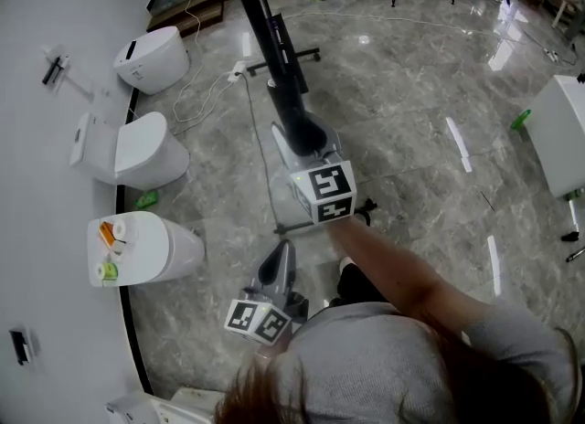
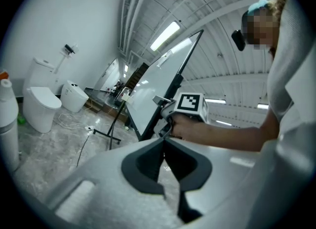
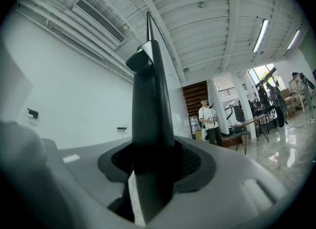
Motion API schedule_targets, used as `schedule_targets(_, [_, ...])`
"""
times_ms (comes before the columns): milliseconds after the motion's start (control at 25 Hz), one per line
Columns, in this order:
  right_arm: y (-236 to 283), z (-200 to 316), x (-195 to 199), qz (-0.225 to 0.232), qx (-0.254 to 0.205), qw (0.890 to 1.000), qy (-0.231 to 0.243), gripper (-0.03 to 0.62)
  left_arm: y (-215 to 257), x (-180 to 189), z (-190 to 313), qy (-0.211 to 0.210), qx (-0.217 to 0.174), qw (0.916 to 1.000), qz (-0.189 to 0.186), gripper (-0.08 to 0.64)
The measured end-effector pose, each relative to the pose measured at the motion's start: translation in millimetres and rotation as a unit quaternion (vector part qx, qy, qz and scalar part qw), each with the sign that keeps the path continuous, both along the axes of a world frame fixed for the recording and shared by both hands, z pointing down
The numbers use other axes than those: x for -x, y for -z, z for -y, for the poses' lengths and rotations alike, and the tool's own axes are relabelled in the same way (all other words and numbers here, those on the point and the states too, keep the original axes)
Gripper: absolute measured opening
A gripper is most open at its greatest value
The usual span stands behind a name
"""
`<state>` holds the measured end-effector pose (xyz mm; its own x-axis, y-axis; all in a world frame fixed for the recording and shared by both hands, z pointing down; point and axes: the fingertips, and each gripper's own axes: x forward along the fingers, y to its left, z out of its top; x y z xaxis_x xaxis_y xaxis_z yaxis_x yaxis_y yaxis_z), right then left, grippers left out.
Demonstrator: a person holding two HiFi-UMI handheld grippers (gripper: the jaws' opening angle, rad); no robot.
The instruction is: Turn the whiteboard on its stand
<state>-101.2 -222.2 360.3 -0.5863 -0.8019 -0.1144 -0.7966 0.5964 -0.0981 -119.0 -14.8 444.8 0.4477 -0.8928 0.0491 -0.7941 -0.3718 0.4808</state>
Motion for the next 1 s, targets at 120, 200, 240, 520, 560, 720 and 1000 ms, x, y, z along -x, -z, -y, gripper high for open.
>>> schedule_targets(120, [-2.0, -11.5, -0.9, -0.001, 0.002, 1.000, 0.001, 0.179, -2.0, -4.0, -10.5, -0.009, 0.004, 1.0000, 0.002, 0.002])
schedule_targets(200, [-3.3, -19.0, -3.1, 0.000, 0.000, 1.000, 0.002, 0.179, -1.8, -10.0, -16.2, -0.019, 0.002, 0.9998, 0.008, 0.002])
schedule_targets(240, [-3.8, -22.2, -4.9, 0.000, 0.000, 1.000, 0.001, 0.179, -1.5, -12.3, -18.8, -0.022, 0.001, 0.9997, 0.010, 0.002])
schedule_targets(520, [1.0, -45.2, -13.5, 0.003, -0.004, 1.000, -0.001, 0.179, 1.3, -14.6, -39.5, -0.020, 0.003, 0.9998, 0.005, 0.002])
schedule_targets(560, [0.4, -48.3, -13.2, 0.003, -0.004, 1.000, -0.001, 0.179, 1.1, -13.6, -42.8, -0.020, 0.003, 0.9998, 0.005, 0.002])
schedule_targets(720, [-0.9, -59.7, -14.5, 0.002, -0.005, 1.000, -0.005, 0.176, 0.8, -11.6, -54.4, -0.019, 0.002, 0.9998, 0.001, 0.002])
schedule_targets(1000, [-2.6, -84.1, -20.1, 0.000, -0.009, 1.000, -0.014, 0.172, -1.2, -11.3, -77.2, -0.026, 0.002, 0.9997, -0.003, 0.003])
